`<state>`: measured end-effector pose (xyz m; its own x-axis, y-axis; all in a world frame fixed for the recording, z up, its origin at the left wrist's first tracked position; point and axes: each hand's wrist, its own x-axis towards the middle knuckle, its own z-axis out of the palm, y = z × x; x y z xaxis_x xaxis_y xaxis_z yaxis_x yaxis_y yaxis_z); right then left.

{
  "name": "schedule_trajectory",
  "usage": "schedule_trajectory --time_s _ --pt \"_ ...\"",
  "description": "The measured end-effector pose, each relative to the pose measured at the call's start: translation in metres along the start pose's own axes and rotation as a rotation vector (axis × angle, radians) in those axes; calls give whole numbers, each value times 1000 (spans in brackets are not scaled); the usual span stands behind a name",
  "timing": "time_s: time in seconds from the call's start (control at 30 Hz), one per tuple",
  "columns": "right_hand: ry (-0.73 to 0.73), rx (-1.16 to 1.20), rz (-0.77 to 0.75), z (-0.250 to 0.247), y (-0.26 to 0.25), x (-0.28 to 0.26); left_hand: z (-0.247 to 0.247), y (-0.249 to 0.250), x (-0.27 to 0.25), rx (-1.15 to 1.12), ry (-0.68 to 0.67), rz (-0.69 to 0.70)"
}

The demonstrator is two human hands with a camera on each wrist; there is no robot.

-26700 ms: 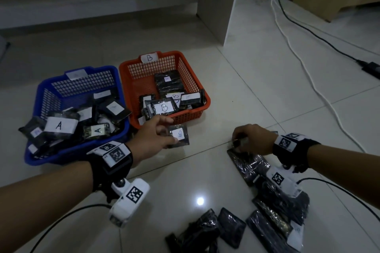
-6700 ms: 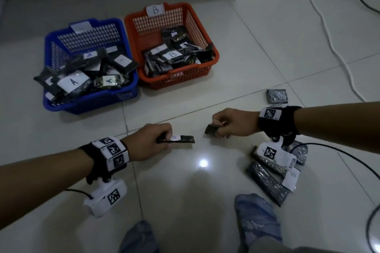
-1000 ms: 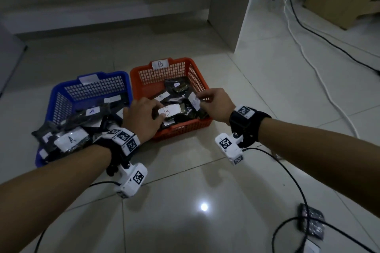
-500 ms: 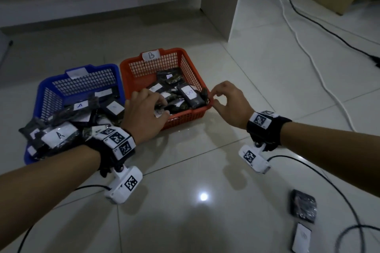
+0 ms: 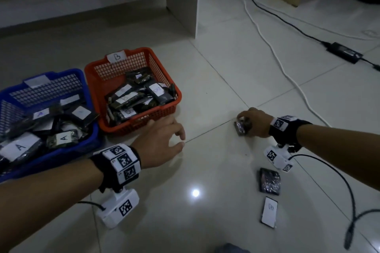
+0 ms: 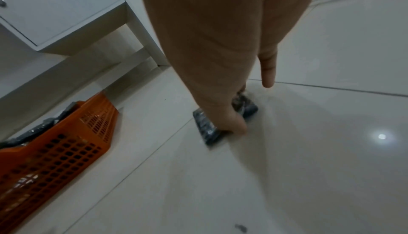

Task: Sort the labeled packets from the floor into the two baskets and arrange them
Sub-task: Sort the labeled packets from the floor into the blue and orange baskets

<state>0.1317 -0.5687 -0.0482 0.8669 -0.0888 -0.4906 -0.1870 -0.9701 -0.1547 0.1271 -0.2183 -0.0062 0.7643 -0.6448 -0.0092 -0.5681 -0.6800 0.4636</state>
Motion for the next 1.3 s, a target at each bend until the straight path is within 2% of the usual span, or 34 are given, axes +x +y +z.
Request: schedule_trajectory --time_s 0.2,0.3,0.37,0.47,0.6,0.73,0.83,0.93,1.0,1.07,1.3 --pt "57 305 -121 5 -14 -23 7 19 15 -239 -224 -120" --pt "50 487 -223 10 -38 -45 11 32 22 -129 -334 -120" --pt "47 567 -305 13 -56 -61 12 44 23 -171 -340 -128" --pt "112 651 -386 21 -72 -75 12 57 26 -372 -358 -233" --pt "193 706 -404 25 -68 -80 12 62 33 -589 -359 -401" --pt "172 722 -407 28 -55 -85 15 65 33 -879 -326 -535" --pt "158 654 -389 35 -35 -85 16 64 32 -962 -252 -529" --pt "74 321 -328 41 -5 -85 15 59 28 -974 -225 -480" --pt "-31 102 -232 44 16 -89 13 56 26 -951 -213 -459" --pt "-122 -12 -151 46 32 -94 13 53 25 -913 -201 -440" --pt "-330 21 -128 46 38 -102 13 45 21 -823 -204 -443"
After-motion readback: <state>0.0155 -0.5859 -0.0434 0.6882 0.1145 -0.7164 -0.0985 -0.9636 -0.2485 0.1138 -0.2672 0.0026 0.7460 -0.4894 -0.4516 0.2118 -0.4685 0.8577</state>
